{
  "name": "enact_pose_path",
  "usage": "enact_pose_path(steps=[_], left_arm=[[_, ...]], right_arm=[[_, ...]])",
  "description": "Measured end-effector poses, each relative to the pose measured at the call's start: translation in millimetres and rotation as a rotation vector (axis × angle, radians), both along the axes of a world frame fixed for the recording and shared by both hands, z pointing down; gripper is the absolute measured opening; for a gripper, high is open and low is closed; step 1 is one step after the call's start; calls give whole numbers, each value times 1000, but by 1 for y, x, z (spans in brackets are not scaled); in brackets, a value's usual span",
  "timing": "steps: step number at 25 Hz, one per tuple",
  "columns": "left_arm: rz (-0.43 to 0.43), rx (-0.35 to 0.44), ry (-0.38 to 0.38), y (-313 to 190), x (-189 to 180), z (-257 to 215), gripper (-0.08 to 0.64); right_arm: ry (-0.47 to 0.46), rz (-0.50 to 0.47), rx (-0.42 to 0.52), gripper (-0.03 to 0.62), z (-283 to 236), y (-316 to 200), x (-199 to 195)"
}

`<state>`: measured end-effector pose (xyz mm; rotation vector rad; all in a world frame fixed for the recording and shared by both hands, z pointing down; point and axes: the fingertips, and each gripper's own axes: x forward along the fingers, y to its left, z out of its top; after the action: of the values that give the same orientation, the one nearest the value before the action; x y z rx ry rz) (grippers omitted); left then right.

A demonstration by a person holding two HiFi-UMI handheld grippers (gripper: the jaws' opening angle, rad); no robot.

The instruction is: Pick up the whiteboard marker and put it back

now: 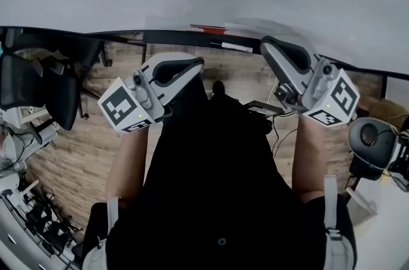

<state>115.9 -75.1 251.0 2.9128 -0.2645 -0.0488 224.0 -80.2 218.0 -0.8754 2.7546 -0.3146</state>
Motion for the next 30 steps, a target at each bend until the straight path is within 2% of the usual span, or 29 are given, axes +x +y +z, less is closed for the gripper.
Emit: enact_pose_path(steps=[2, 6, 11, 22, 30], left_arm=[[0, 12, 9, 0, 2, -4, 12], [13, 15, 10, 2, 7, -4, 12], [31, -12, 13, 7, 11, 1, 12], [69, -12, 14, 21, 27, 2, 12], [50, -40, -5, 44, 26, 5, 12]], right_arm=[[-89, -30, 17, 18, -6, 9, 9], [-146, -42, 36, 18, 0, 26, 23], [-109, -39, 33, 18, 14, 39, 25], [-71, 6, 40, 18, 23, 51, 35], [-50, 5, -47, 18, 41, 73, 39]])
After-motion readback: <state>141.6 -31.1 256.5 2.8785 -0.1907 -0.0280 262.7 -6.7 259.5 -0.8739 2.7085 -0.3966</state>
